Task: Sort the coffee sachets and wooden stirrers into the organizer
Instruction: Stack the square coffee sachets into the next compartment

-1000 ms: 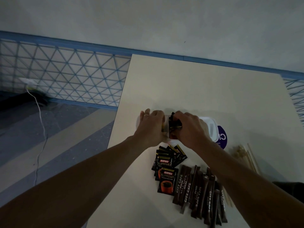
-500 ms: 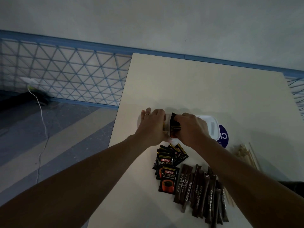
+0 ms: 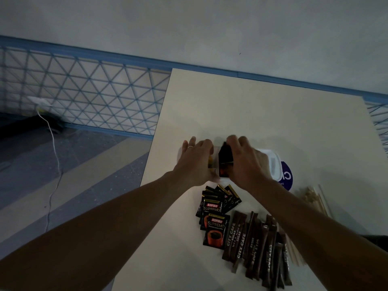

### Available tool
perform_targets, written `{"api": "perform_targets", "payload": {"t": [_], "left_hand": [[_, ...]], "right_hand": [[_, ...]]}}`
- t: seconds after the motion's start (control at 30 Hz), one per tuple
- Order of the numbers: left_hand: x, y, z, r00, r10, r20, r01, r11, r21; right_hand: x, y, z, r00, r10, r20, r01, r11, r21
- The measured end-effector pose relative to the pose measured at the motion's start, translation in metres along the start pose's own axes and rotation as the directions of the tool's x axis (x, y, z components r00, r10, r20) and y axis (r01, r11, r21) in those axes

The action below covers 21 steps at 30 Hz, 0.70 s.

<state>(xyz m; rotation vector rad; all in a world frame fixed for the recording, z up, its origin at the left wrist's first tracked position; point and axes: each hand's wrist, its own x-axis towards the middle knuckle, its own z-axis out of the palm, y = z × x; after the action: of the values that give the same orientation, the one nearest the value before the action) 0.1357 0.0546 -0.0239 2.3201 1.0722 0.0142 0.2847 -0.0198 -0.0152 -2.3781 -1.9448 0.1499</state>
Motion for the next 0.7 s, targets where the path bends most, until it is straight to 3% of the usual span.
{"api": "perform_targets", "payload": {"t": [0.17, 0.37, 0.7], "left_hand": [[0.0, 0.0, 0.0, 1.0, 0.005, -0.025, -0.005, 1.0, 0.009], [0.0, 0.001, -0.002, 1.0, 0.003, -0.009, -0.003, 1.0, -0.02], [-0.001, 0.004, -0.005, 1.0, -0.007, 0.003, 0.007, 0.999, -0.031]], "right_hand": [[0.013, 0.01, -0.003, 0.993, -0.019, 0.114, 0.036, 0.987, -0.154], [0.023, 0.009, 0.012, 0.988, -0.071, 0.135, 0.107, 0.953, -0.284], [0.027, 0.012, 0.01, 0.988, -0.101, 0.114, 0.124, 0.97, -0.211]]}}
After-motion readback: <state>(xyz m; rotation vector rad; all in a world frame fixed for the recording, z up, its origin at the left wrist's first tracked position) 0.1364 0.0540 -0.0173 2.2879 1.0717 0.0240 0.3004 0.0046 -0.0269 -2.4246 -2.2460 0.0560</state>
